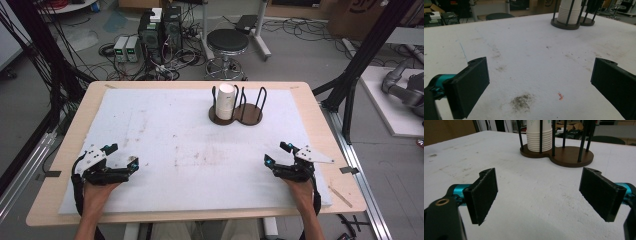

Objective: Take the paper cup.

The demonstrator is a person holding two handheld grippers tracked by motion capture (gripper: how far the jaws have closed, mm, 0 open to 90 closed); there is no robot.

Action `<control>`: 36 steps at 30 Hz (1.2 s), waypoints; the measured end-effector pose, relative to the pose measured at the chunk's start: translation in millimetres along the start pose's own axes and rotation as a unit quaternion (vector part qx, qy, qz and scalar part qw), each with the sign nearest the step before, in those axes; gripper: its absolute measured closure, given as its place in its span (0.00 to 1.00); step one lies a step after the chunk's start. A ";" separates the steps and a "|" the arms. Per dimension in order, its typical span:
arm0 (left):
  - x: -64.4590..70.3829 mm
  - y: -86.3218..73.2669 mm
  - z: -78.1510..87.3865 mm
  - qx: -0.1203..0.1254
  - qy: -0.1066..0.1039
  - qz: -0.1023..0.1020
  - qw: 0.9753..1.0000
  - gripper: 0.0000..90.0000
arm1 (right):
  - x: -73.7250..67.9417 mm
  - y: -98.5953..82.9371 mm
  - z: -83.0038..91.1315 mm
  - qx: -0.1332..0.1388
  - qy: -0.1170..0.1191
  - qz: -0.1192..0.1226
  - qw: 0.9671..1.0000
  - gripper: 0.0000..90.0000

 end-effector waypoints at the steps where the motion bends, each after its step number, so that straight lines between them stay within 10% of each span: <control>1: -0.2 0.0 -0.3 0.000 -0.002 0.001 1.000 0.02 | -0.1 0.0 0.0 0.000 0.000 -0.002 1.000 0.17; 17: 0.6 0.6 -1.2 -0.008 0.006 -0.002 1.000 0.02 | 6.0 7.1 1.0 -0.014 0.011 -0.022 1.000 0.17; 36: 0.3 0.7 -2.3 -0.012 0.003 -0.002 1.000 0.02 | 11.2 105.8 -3.2 -0.053 0.016 0.011 0.998 0.17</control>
Point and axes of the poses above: each handheld gripper's, and its own axes: z roughly backward along the jaws, y roughly out of its top, x roughly to its right, the point moved 1 cm from there along -z, roughly forward along the jaws, and after that the axes turned 15 degrees about -z, right-handed, at the moved point
